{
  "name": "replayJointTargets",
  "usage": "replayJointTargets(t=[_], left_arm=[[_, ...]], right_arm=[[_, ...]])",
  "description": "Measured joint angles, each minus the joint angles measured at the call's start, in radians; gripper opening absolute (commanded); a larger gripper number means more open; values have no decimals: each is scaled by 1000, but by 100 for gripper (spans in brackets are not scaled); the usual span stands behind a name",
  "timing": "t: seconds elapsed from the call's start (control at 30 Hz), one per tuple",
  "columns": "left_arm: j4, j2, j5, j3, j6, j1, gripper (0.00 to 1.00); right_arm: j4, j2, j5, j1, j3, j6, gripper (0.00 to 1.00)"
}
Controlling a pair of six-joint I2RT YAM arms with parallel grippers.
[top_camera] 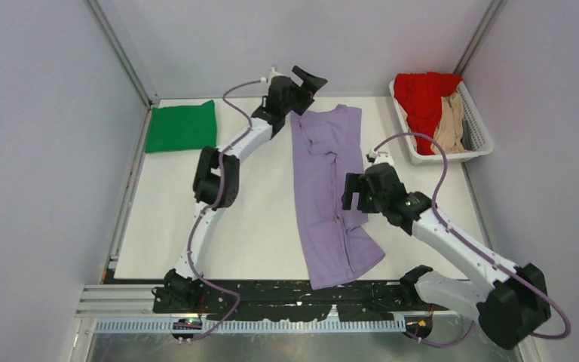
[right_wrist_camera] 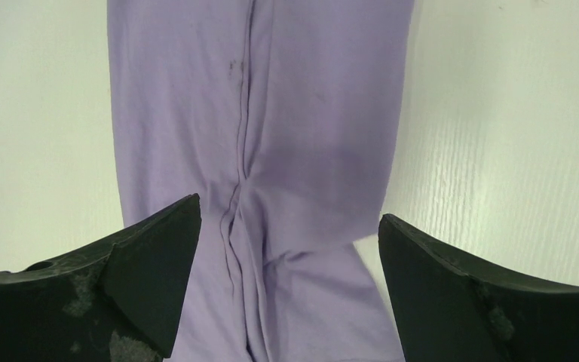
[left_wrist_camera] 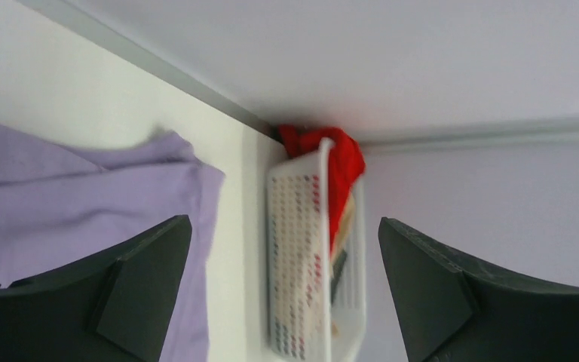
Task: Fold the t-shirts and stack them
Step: Rotate the tshirt 90 degrees
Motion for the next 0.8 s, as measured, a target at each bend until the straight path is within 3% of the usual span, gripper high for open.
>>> replayJointTargets(t=[0.2, 0.37, 0.5, 0.63, 0.8], left_arm=[[100, -659, 316, -584, 210, 18, 100], [95, -1168, 393, -1015, 424, -5, 100], [-15, -1348, 365, -1303, 540, -3, 100], [-129, -1357, 349, -1551, 571, 2, 100], [-158, -1387, 380, -1737, 544, 3, 100]], right_arm=[[47, 402, -124, -66, 235, -60, 96], [44, 735, -147, -66, 457, -95, 95], [33, 916, -143, -66, 558, -113, 96], [4, 985, -124, -62, 649, -114, 95], [-71, 1096, -84, -62, 811, -100, 97]])
